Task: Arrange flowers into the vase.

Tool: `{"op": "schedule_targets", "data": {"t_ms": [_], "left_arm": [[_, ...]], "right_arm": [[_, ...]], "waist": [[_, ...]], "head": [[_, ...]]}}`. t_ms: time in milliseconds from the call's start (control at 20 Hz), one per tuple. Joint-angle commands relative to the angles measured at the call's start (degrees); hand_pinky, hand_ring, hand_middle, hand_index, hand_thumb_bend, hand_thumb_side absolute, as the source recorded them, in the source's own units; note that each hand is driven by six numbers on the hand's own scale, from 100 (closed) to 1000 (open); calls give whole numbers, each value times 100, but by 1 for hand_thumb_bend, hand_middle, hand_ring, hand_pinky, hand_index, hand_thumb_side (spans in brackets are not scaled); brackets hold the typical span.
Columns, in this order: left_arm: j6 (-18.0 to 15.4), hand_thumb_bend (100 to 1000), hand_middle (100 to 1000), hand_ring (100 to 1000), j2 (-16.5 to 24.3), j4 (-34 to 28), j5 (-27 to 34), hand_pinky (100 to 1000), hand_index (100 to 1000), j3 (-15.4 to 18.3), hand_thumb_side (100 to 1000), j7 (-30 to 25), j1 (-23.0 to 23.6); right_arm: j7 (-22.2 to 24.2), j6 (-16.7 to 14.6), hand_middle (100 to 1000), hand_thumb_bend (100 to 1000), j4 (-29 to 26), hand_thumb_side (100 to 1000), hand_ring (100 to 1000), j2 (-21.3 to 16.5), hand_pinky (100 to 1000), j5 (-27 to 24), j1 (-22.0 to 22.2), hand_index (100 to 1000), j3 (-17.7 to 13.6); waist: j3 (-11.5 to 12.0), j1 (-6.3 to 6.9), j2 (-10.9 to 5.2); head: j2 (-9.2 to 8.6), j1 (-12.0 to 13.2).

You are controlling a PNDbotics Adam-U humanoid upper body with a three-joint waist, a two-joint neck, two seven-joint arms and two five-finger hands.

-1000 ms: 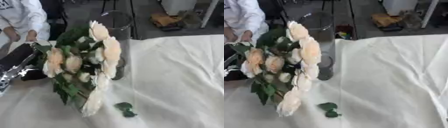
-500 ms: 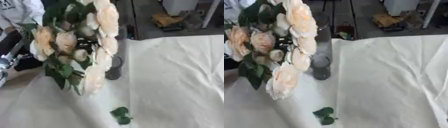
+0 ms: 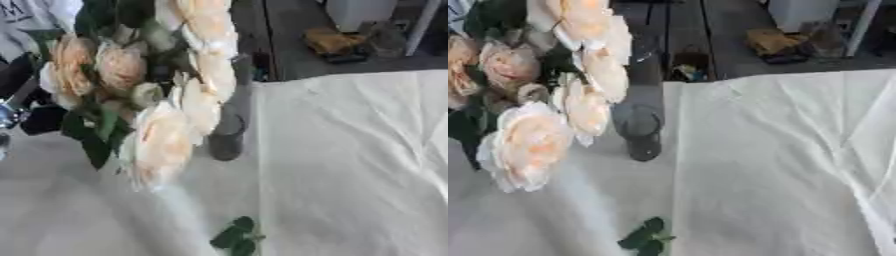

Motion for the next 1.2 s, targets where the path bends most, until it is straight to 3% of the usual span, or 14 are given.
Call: {"op": "schedule_targets", "data": {"t_ms": [50, 750, 1200], "left_arm": [[-23, 100, 100, 100, 162, -57, -76, 100, 100, 98, 654, -8, -124], [205, 100, 100, 100, 32, -77, 94, 100, 100, 84, 674, 529, -265], [776, 100, 100, 100, -103, -374, 460, 100, 100, 384, 672, 1135, -550]], "right_arm": [[-31, -3, 501, 100, -102, 916, 598, -56, 715, -36, -46, 807, -37], [-27, 18, 499, 100, -102, 911, 596, -52, 717, -47, -19, 809, -33], [-13, 27, 498, 100, -102, 912, 597, -65, 718, -65, 17, 809, -28]], "waist": [[-17, 17, -137], [-16, 21, -164], [-3, 44, -190]], "head": [[-55, 42], [-60, 45], [-1, 28]]}}
